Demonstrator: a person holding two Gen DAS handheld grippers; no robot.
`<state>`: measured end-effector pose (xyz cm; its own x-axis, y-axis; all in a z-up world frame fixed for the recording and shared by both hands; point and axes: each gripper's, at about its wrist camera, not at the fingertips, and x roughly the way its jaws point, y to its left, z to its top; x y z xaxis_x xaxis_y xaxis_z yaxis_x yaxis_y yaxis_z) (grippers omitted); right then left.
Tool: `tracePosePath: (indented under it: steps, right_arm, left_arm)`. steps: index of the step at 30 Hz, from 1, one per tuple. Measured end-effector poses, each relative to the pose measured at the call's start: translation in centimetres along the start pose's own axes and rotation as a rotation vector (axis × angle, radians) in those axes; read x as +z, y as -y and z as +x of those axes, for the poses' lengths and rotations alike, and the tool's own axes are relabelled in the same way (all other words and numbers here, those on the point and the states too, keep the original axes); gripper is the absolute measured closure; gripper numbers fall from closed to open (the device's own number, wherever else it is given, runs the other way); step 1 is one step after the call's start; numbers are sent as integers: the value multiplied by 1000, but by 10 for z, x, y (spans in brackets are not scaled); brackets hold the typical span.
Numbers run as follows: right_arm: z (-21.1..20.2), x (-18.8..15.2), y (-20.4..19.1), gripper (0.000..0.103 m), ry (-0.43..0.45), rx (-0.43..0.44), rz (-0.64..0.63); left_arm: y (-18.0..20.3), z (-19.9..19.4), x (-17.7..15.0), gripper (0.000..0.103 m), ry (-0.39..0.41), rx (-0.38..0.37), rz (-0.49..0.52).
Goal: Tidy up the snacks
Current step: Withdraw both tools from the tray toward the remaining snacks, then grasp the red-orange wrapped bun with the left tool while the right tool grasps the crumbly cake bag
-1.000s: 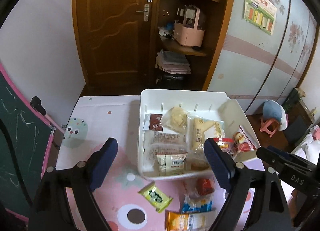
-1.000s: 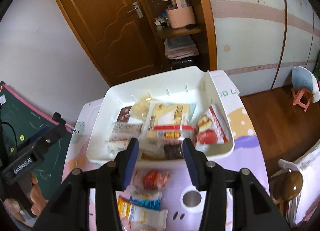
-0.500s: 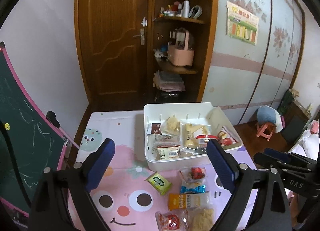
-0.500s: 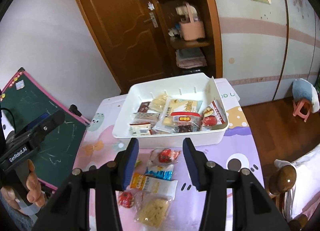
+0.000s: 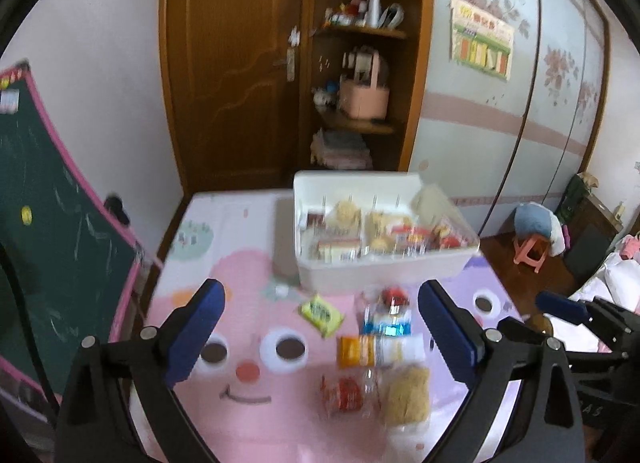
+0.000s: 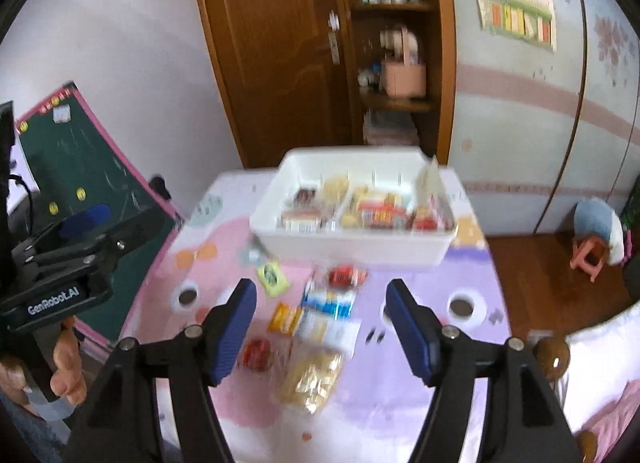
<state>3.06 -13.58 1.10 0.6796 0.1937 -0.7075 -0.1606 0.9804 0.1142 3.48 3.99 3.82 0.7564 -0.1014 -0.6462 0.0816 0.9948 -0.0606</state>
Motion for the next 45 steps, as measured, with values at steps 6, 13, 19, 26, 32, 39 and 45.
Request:
tracePosePath:
  steps: [6,13,19,26,32,39,45]
  right_arm:
    - [49,-43,-1,35,-178,-15,47]
    - [92,-84,3,35,-307,-30,109]
    - [122,-100,0,35,-379,-21,117]
    - [148,-105,1,35,-422,-6,149]
    - [155,-109,2,35,-424,34,158]
    - [156,-111,0,46,-405,82,132]
    - [147,-111,14,54,-380,66,152]
  left_arm:
    - [-16,44,-52,6,-165,45,-29]
    - [-24,83,-93,6,-288,78,-57]
    - [-24,99,-105,6,-327,78,-64]
    - [-22,111,-108,6,-355,74,-55]
    - [-17,125,-111,6,-385,64,-49]
    - [-9,143,-115,6,-415,52,-44]
    - [1,161,-116,6,-439,55,-34]
